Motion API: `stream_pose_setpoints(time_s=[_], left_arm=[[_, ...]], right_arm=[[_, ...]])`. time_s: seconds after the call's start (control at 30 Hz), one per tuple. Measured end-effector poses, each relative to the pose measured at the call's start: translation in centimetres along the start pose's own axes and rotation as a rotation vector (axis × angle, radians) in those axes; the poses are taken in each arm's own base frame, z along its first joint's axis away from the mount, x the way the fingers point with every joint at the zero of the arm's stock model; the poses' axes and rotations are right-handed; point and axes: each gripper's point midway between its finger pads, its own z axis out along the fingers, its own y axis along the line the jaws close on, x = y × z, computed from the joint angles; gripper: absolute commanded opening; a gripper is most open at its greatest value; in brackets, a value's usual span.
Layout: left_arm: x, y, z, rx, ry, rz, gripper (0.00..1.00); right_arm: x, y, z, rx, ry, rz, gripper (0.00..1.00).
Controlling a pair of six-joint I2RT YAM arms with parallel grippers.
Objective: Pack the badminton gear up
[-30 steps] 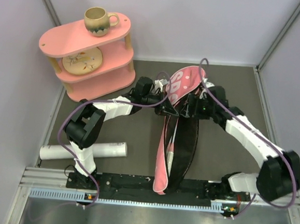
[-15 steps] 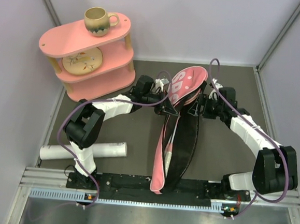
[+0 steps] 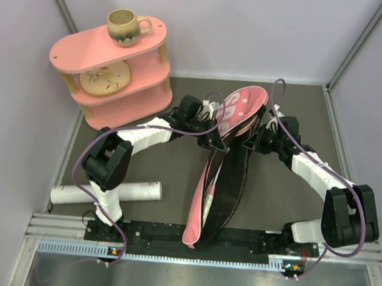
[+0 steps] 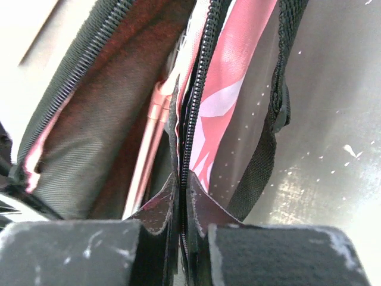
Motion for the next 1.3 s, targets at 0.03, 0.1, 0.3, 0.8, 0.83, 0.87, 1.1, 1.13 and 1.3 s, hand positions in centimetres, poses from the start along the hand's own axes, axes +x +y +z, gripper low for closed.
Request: stream_pose_setpoints(time_s=[0.03, 0.1, 0.3, 0.8, 0.83, 0.87, 1.1, 1.13, 1.3], left_arm=[[0.1, 0.0, 0.1, -0.019, 0.005, 0.021, 0.30], [0.3, 0.0, 0.4, -0.056, 0.009, 0.065, 0.42], [1.4, -2.1, 1.0, -0.132, 0.002, 0.240, 0.68], [2.2, -2.1, 1.9, -0.396, -0.018, 0.498, 0.33], [2.2, -2.0, 1.8, -0.406, -0.017, 0.501, 0.27], [2.2, -1.9, 1.8, -0.410, -0.016, 0.502, 0.21], [2.0, -2.2, 1.4, -0.402, -0.003, 0.504, 0.00], [1.9, -2.1, 1.1, -0.396, 0.000, 0.492, 0.00], [0.9, -1.9, -0.3, -0.322, 0.013, 0.417, 0.00]], right_arm=[[-0.1, 0.3, -0.2, -0.006, -0.007, 0.018, 0.00], [-0.5, 1.1, -0.9, -0.021, -0.029, 0.058, 0.00], [-2.0, 3.8, -3.5, -0.065, -0.125, 0.244, 0.00], [-1.0, 6.1, -4.0, -0.016, -0.195, 0.599, 0.00], [-0.9, 6.1, -4.1, -0.013, -0.198, 0.605, 0.00], [-0.8, 6.0, -4.2, -0.007, -0.202, 0.612, 0.00], [-1.1, 6.1, -5.1, -0.015, -0.223, 0.547, 0.64], [-1.3, 6.1, -5.5, -0.021, -0.230, 0.512, 0.70], [-3.5, 5.7, -8.1, -0.055, -0.277, 0.263, 0.75]])
